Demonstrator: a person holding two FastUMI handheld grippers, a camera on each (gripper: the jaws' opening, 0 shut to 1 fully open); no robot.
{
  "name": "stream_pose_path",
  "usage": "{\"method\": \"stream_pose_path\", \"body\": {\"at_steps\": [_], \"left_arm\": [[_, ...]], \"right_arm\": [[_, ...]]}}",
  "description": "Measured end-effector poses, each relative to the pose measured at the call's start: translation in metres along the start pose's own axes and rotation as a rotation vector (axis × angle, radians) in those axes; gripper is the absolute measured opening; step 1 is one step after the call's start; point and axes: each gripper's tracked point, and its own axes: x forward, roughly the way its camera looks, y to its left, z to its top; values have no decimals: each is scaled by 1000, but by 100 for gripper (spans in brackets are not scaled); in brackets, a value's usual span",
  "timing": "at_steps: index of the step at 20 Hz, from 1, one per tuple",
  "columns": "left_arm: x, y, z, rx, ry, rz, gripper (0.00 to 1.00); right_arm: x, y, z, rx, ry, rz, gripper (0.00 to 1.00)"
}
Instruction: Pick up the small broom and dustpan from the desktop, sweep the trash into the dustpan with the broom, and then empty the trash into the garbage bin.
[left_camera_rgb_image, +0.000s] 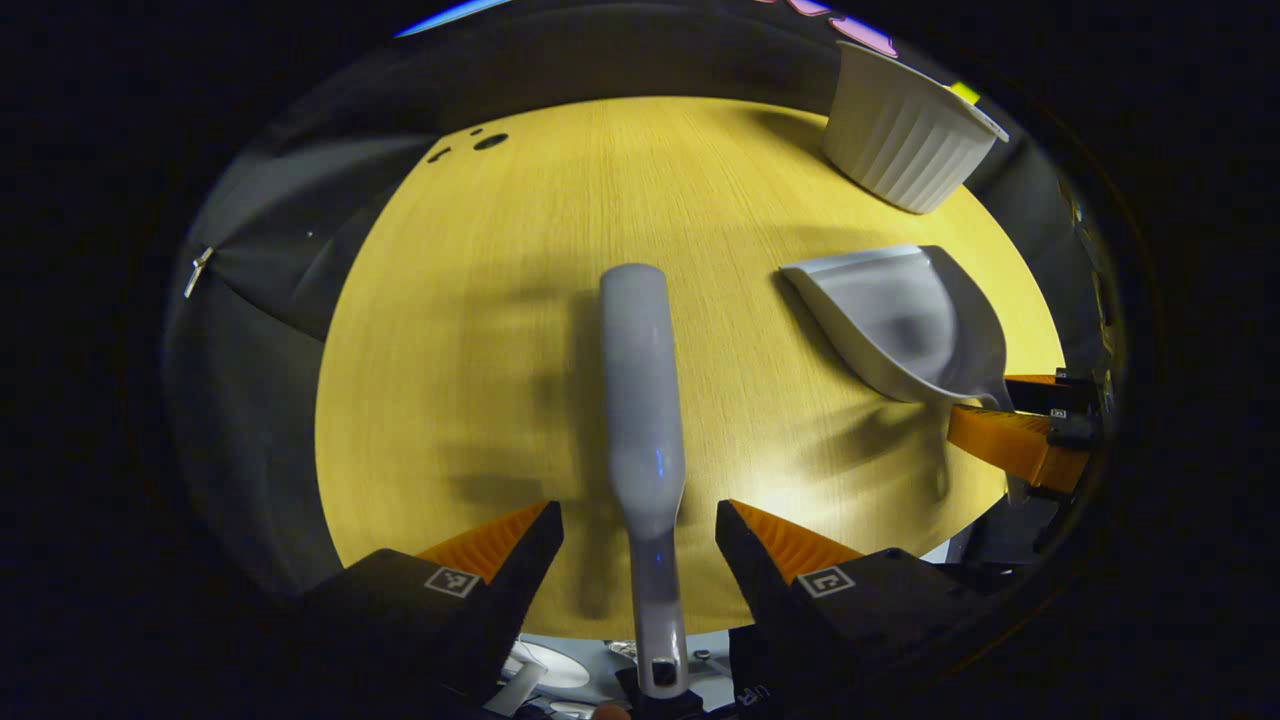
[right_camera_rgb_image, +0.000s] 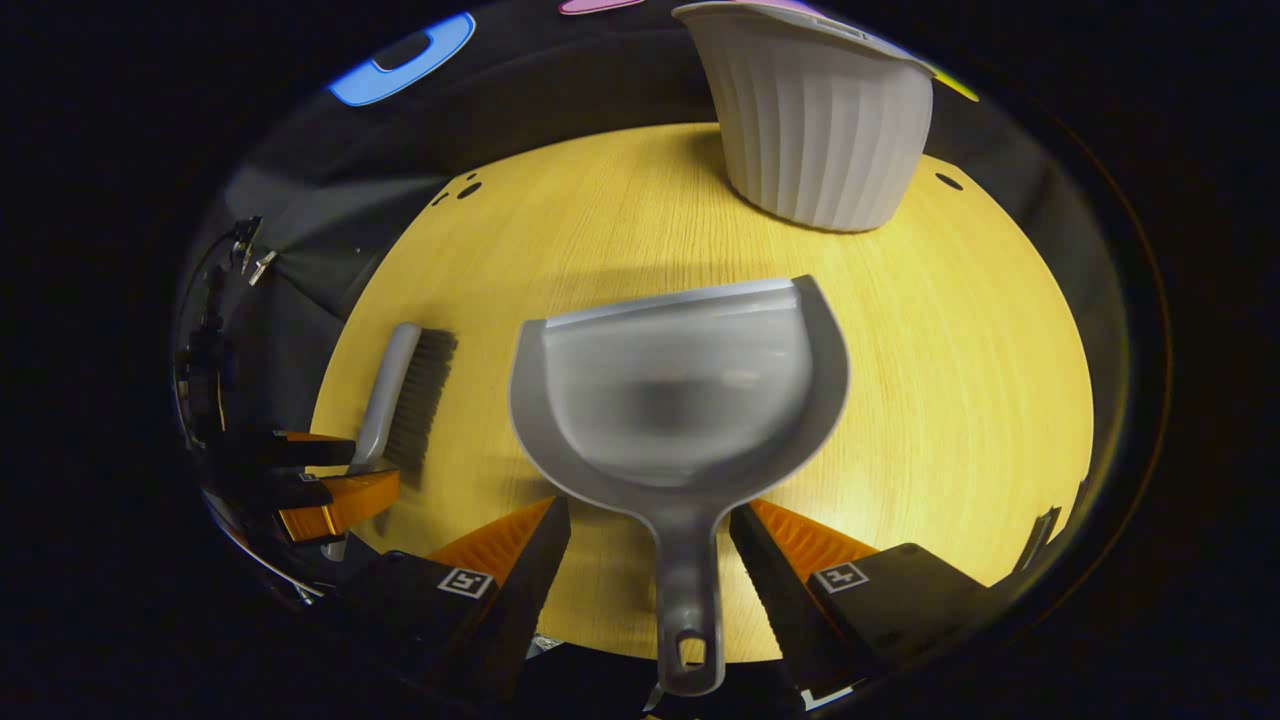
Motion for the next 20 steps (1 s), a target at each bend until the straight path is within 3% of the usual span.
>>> {"method": "stream_pose_path", "body": {"at_steps": [4,10,14,17,20], "left_arm": [[-49,-5,8,-40,-139,-22,96],[-147,-19,36,-22,-562,29,96],[-213,-39,53,-46,-836,57,95],[-248,-47,48,-77,-947,87,96],[-274,-54,52,-31,-1055,98,96]], "right_arm": [[-53,-4,27,-91,-154,-42,99],[-154,5,80,-239,-519,-135,99],[-217,31,98,-282,-763,-118,98],[-244,39,101,-339,-889,-138,98],[-274,53,90,-368,-961,-119,98]]}}
